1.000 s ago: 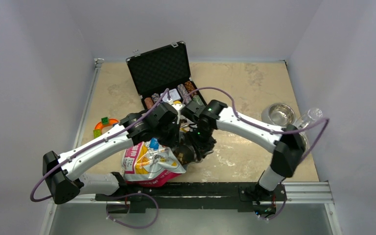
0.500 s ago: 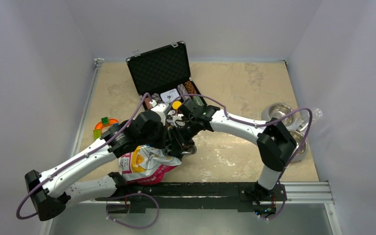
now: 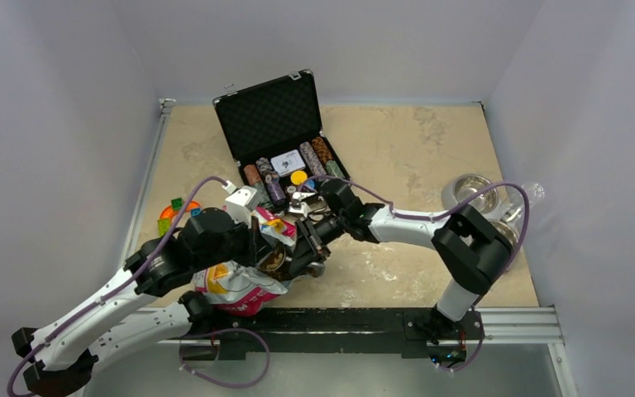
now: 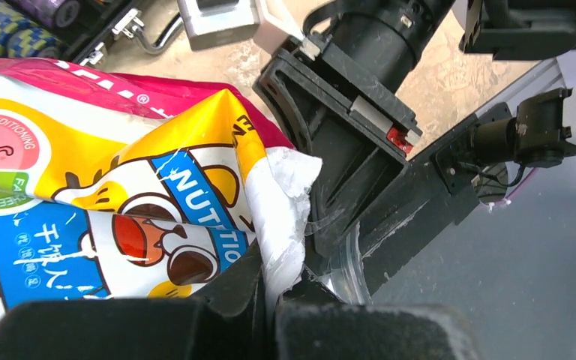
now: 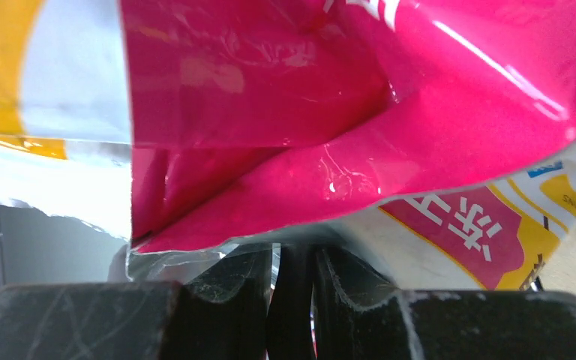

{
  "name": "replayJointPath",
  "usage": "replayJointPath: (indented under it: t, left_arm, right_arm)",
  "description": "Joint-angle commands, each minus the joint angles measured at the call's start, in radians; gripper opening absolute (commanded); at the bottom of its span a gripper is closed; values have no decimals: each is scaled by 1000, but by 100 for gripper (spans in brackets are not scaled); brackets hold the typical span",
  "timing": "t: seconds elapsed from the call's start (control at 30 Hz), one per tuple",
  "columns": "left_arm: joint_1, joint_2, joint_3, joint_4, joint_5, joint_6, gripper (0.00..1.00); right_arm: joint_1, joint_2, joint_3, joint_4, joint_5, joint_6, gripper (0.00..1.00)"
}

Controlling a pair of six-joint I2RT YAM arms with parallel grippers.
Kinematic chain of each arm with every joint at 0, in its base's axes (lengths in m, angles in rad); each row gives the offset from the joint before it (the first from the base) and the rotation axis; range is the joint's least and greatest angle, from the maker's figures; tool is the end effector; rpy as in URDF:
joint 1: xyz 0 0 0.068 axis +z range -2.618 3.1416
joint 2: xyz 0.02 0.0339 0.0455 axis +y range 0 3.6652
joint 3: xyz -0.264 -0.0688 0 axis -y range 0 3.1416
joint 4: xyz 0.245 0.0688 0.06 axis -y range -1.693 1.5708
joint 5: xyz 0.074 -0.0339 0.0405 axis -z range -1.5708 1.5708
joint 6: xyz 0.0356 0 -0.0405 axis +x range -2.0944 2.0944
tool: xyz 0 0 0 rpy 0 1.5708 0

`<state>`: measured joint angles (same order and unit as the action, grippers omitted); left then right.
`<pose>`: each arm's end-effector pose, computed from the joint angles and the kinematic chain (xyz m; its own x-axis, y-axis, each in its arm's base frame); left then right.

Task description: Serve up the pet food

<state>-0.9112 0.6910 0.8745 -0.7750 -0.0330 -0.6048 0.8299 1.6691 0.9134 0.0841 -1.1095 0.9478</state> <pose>0.0852 -0.1079 0.3243 -0.7206 0.0019 -0.6933 0.4416 0.7722 -0.4569 0.2031 0.2692 0.1960 -0.8960 -0.4440 -0.0042 -0.1266 0.2464 0.9609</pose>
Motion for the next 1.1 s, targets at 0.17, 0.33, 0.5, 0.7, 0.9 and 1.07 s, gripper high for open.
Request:
replayJointPath:
  t: [0.17,0.33,0.5,0.7,0.9,1.07]
  left_arm:
    - [-6,-61,46,84,-54,45,0]
    - [-6,-46,77,41,-87,73,0]
    - [-6,-33,86,31,-102,91,0]
    - [-6,11,135,-67,-221,59,0]
    - [-7,68,145,-99,-270,55,0]
    - [-5,133,180,-110,-332,63,0]
  right_arm:
    - [-30,-183,-176,232,11,41,0]
    - [-25,-126,-136,247,-32,78,0]
    - [-43,-183,-188,209,-7,36,0]
    - [-82,-290,-257,155,-23,20,0]
    - [-133,-371,-387,307,-22,108,0]
    - [-142,-441,-430,328,-20,139,0]
